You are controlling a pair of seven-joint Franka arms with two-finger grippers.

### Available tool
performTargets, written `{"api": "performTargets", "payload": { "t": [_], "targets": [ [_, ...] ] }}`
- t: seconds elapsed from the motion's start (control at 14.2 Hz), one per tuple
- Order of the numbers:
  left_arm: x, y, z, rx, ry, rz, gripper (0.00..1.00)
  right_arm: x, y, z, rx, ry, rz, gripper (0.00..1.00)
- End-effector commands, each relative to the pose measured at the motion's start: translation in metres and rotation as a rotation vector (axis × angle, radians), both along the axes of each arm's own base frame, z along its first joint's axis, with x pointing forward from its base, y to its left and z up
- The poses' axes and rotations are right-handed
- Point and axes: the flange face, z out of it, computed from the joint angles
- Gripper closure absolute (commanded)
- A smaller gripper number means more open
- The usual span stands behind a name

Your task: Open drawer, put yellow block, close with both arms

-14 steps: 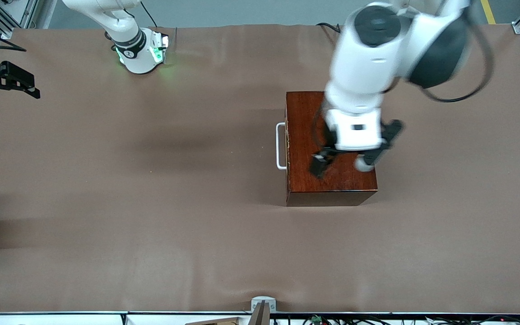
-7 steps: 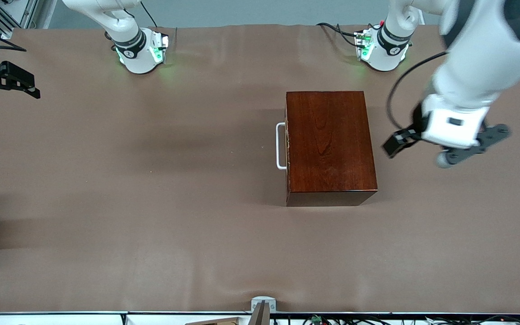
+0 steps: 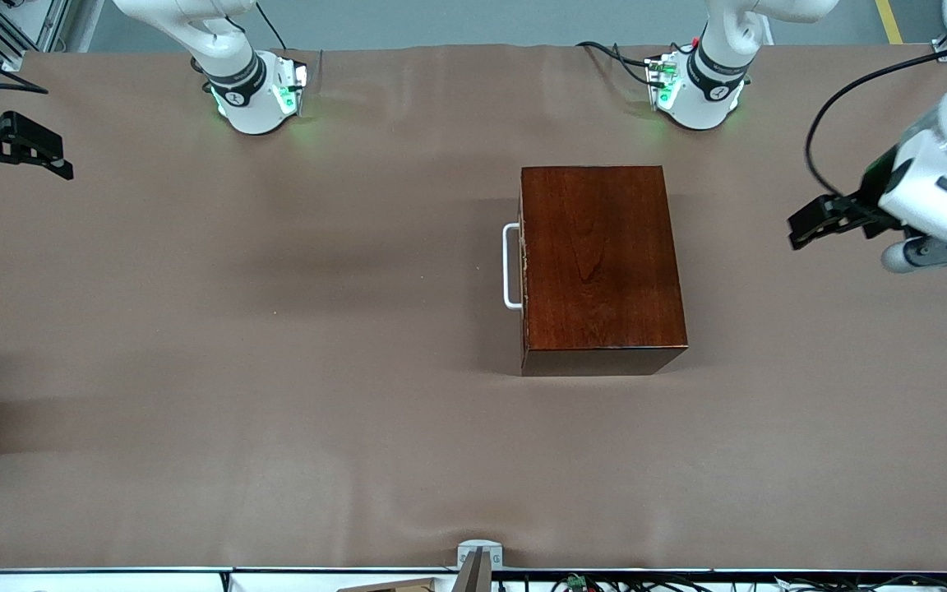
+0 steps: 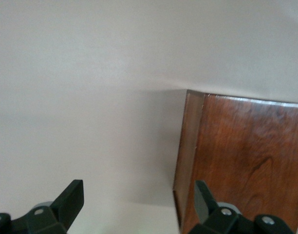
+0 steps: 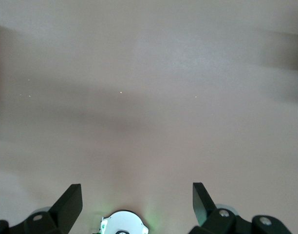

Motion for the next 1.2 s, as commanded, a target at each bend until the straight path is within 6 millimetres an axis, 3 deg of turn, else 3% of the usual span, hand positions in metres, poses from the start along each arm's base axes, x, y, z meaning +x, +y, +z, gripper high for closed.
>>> {"api": "performTargets", "payload": {
  "t": [0.0,0.42,1.13],
  "targets": [
    [-0.02,0.008,0.002,-0.022,0.014,-0.066,0.0,-0.003,0.002,0.004,-0.003,-0.006,0.001,0.0],
    [-0.057,0.008,0.006,0.033,0.009,-0.079,0.0,-0.003,0.002,0.004,0.0,-0.003,0.001,0.0],
    [-0.051,0.013,0.028,0.03,-0.008,-0.06,0.0,-0.003,0.0,0.004,0.0,-0.003,-0.002,0.0]
  ]
}}
